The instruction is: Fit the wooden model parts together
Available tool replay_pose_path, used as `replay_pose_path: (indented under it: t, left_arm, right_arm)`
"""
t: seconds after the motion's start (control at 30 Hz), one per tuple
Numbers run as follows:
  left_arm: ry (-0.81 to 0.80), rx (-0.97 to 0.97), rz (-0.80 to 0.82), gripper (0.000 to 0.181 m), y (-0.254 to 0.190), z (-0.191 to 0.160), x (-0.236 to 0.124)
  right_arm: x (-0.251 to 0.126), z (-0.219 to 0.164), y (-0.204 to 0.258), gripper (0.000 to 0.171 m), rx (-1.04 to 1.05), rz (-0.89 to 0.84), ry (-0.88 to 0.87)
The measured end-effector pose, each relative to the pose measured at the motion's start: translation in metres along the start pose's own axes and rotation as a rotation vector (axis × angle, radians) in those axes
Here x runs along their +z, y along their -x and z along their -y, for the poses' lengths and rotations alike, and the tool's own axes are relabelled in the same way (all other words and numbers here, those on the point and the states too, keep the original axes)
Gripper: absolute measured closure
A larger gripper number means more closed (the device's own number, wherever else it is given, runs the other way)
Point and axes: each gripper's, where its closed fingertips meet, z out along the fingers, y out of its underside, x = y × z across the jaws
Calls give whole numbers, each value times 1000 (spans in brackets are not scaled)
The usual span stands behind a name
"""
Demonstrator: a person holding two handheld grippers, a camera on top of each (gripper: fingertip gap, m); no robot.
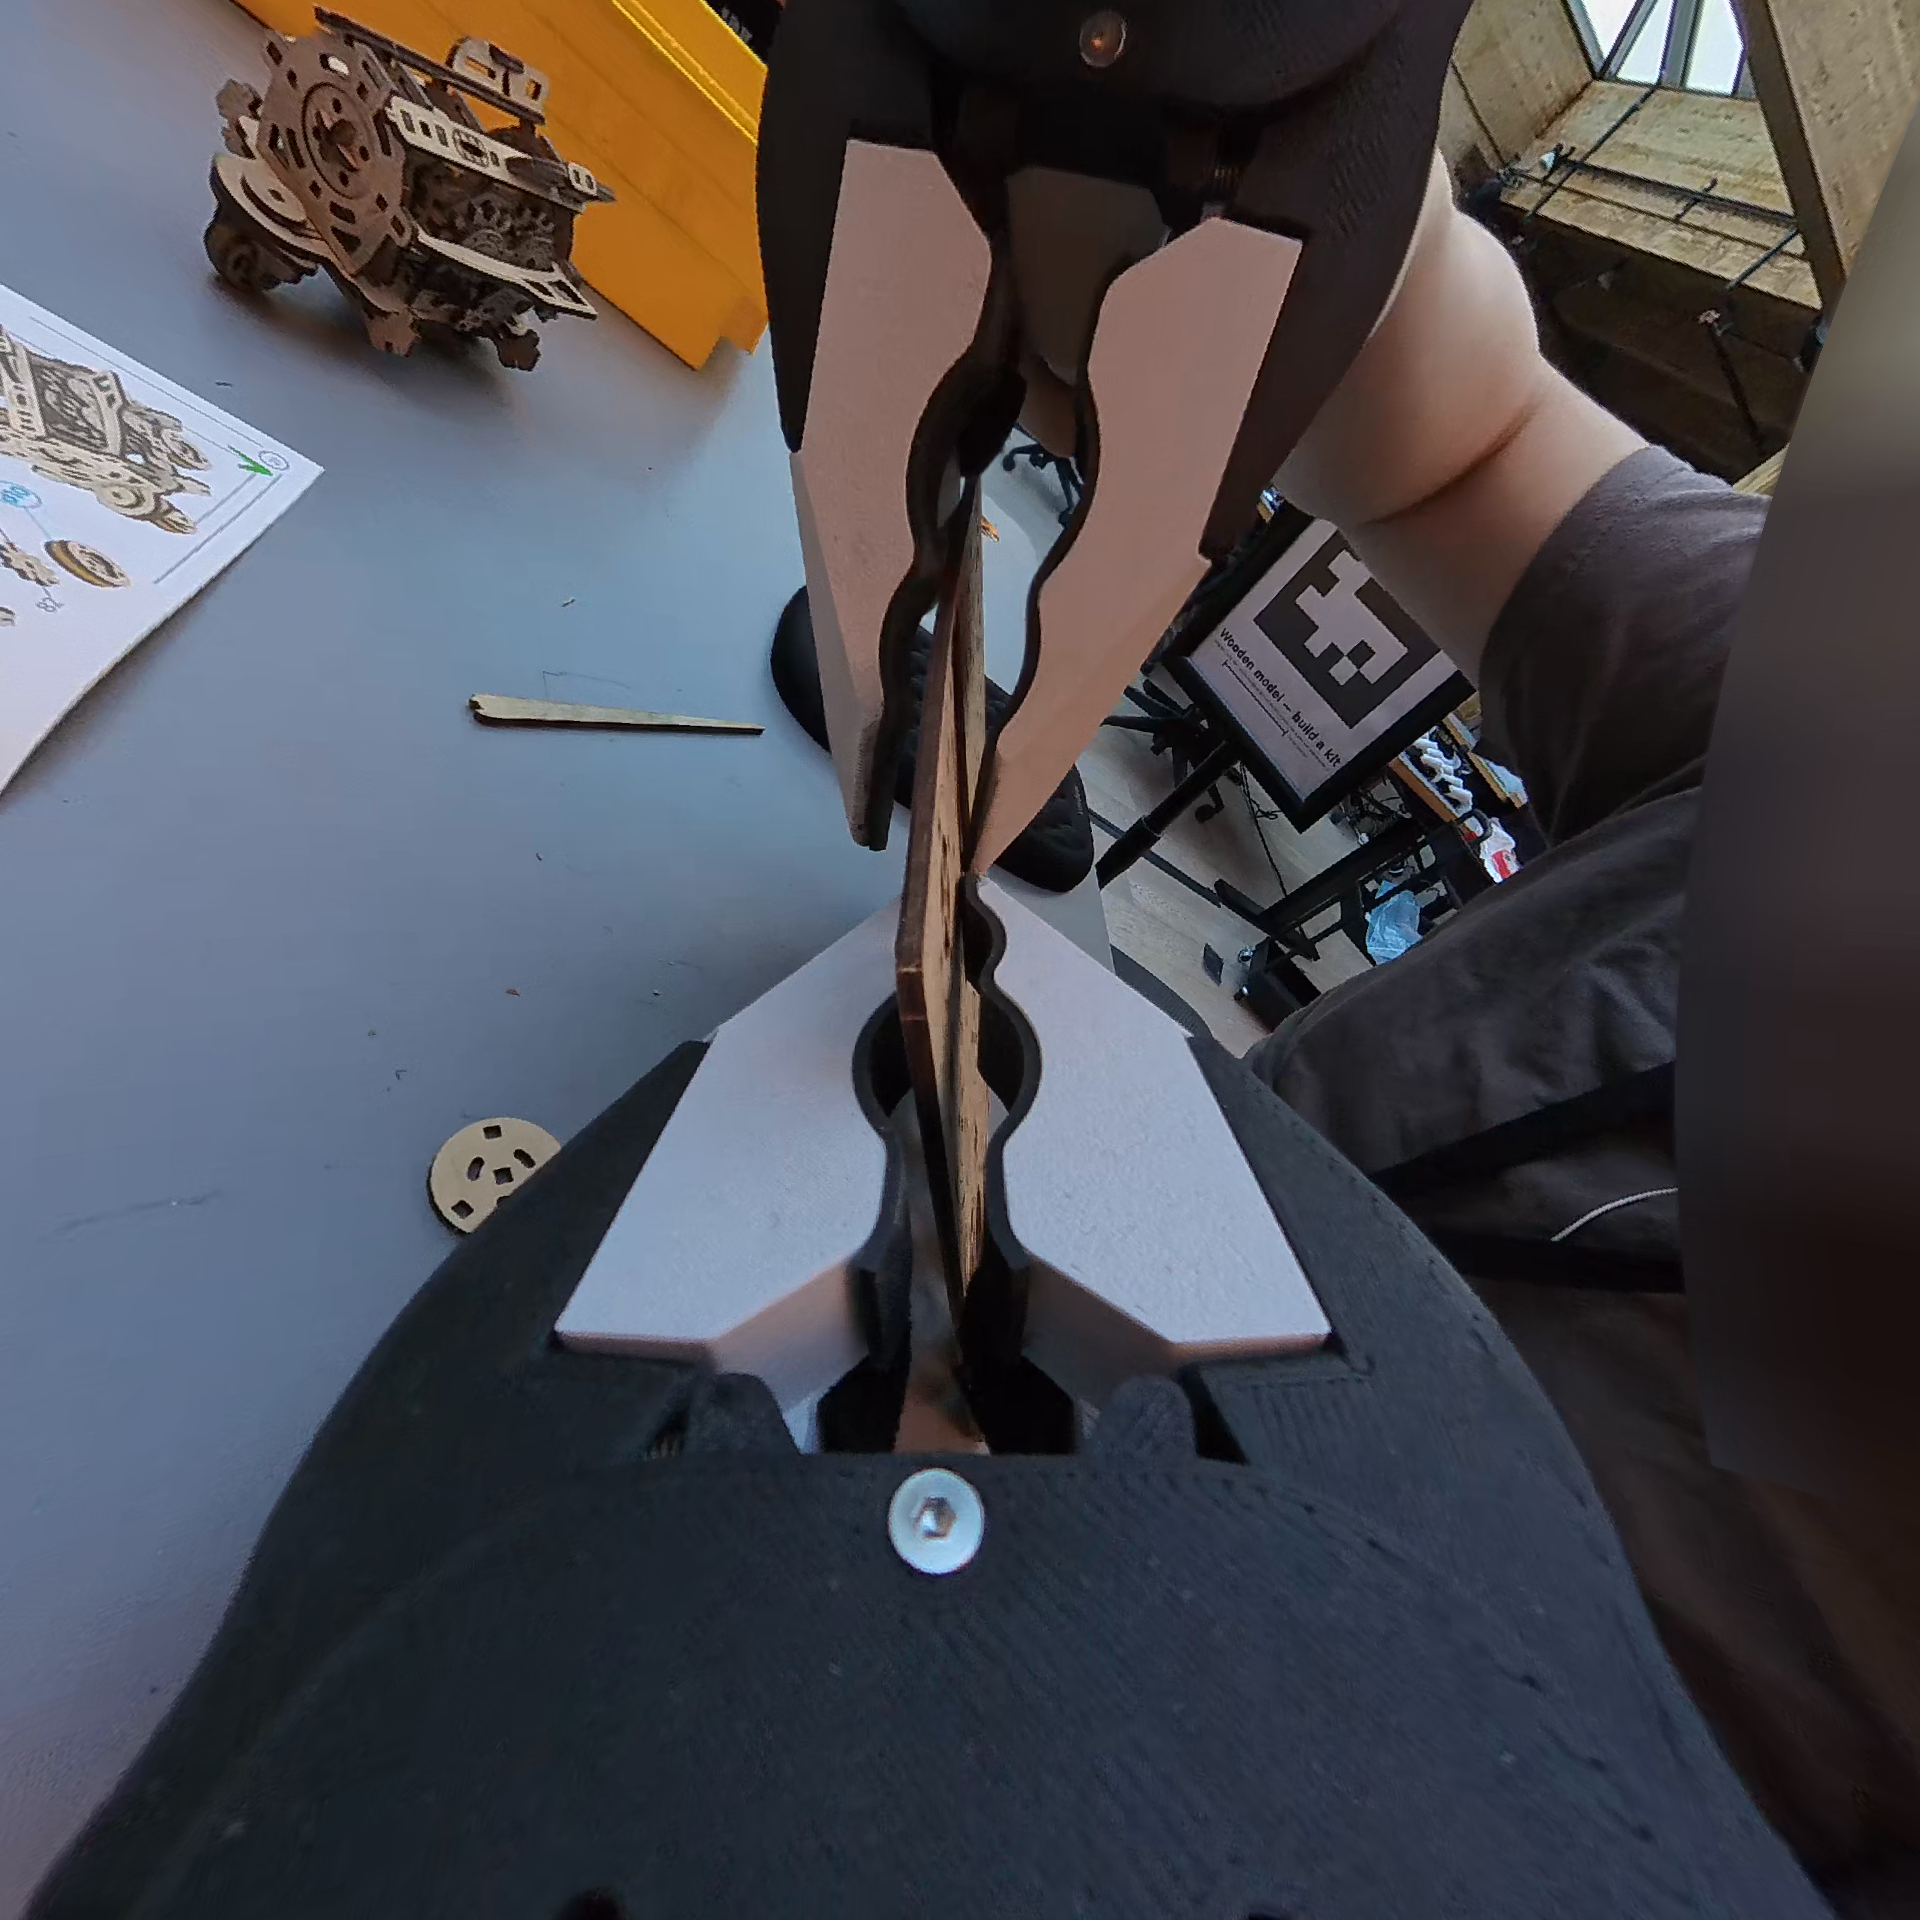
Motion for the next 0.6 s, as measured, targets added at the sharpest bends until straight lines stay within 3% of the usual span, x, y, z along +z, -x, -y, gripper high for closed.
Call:
replay_pose_path:
  t: [0.2,0.6]
  left_arm:
    - [-18,5,12,181,1,3,-2]
    - [-54,-89,28,181,8,3,0]
  right_arm:
    - [-1,3,-1,157,71,48,-45]
    - [0,3,-10,156,187,-13,-18]
